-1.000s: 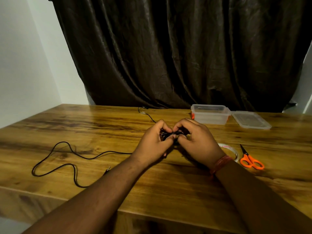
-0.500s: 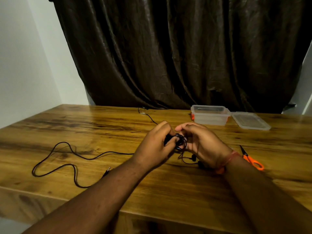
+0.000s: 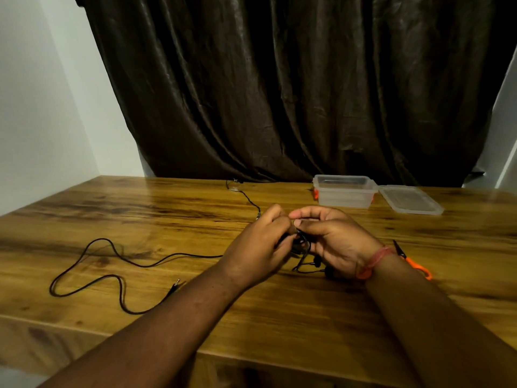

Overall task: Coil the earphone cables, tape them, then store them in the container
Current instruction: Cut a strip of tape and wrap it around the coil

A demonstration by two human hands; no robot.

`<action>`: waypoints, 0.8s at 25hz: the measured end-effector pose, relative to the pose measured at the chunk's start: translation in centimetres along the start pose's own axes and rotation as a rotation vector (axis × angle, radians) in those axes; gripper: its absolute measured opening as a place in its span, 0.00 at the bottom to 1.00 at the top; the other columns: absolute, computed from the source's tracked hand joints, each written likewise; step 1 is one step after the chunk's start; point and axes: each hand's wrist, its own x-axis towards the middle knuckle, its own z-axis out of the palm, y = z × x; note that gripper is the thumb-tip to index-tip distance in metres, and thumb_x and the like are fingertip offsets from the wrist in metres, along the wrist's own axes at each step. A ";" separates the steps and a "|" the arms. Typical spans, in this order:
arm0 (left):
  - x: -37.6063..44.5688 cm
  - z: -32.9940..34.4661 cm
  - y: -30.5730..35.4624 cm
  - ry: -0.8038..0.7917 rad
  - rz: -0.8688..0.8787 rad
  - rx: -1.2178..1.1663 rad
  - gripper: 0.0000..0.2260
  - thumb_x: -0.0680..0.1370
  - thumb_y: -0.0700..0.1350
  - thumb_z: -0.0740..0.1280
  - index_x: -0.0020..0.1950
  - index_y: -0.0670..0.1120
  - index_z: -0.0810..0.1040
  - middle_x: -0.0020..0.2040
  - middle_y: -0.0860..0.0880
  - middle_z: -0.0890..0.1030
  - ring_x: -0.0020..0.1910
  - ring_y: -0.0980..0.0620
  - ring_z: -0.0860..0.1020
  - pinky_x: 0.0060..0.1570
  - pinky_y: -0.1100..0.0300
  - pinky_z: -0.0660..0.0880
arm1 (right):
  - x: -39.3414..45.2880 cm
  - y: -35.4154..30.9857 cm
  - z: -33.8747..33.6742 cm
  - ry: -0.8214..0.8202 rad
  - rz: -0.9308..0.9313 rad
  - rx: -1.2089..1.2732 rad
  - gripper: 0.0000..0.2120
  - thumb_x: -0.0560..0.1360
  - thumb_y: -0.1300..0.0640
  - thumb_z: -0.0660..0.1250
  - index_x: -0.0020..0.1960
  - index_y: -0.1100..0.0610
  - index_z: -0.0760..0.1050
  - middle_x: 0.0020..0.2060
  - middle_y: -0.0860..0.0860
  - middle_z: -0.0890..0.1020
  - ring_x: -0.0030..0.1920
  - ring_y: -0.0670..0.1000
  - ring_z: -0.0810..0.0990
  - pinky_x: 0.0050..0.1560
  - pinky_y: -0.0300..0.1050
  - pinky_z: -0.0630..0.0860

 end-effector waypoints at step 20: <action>0.5 0.9 -0.9 0.025 -0.598 -0.813 0.05 0.78 0.40 0.69 0.45 0.46 0.75 0.28 0.47 0.76 0.23 0.50 0.75 0.30 0.53 0.76 | 0.2 0.9 1.1 0.193 -0.459 -0.746 0.09 0.77 0.64 0.67 0.48 0.50 0.76 0.39 0.45 0.78 0.39 0.38 0.76 0.42 0.34 0.75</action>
